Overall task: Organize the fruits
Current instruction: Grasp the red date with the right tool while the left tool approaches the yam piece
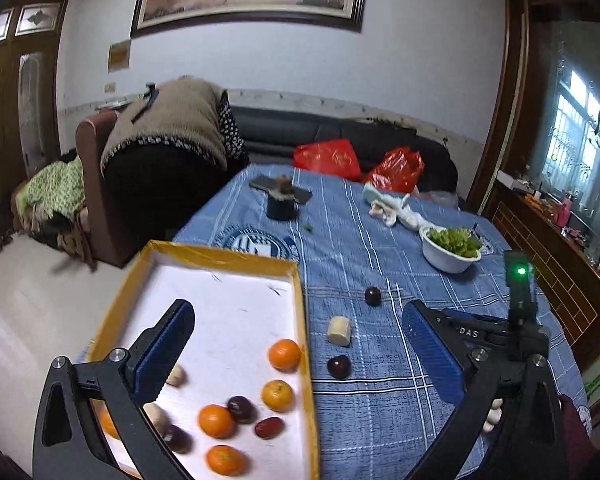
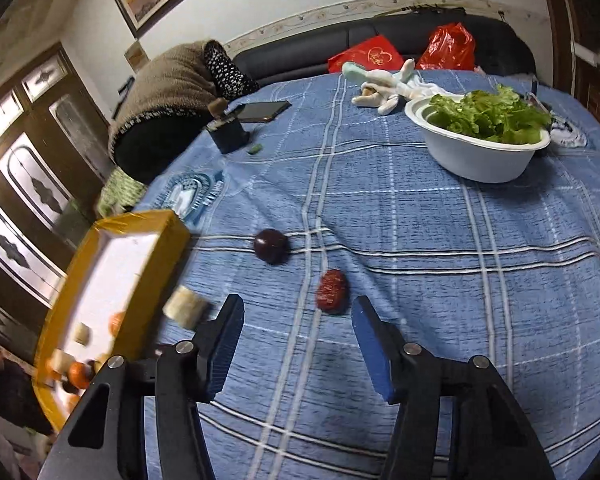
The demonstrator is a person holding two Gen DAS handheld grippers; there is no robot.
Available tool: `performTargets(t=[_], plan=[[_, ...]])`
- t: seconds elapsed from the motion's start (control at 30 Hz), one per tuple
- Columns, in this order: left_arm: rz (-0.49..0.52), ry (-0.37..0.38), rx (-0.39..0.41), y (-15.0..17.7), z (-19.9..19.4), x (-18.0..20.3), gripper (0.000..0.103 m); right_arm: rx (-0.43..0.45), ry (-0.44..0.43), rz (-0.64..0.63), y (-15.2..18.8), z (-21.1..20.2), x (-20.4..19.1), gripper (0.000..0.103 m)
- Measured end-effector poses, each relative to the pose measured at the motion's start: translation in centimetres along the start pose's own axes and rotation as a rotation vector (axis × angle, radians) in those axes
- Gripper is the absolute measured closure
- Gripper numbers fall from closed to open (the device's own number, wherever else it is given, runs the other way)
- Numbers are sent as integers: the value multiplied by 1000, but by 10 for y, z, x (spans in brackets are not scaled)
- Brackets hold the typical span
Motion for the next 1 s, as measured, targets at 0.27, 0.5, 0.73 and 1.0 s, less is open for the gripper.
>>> performTargets(t=[0.27, 0.5, 0.73, 1.0], plan=[[-12, -13, -63, 13, 32, 41, 0, -7, -60, 45, 2, 0, 23, 42], [-36, -44, -83, 21, 36, 35, 0, -18, -196, 125, 0, 2, 43, 42], [-47, -17, -132, 23, 53, 24, 0, -52, -135, 91, -5, 20, 29, 42], [193, -85, -198, 6, 96, 73, 8, -45, 75, -9, -17, 44, 8, 62]])
Point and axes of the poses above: each gripper's, at about its wrist camera, not at the fingertips, and z roughly the way its jaws point, x to its right, y to its underside, the point moved 2 cm from there along z, roughly the way its jaws point, and after that the axes turned 14 degrees about -x, right-handed, at the moved point
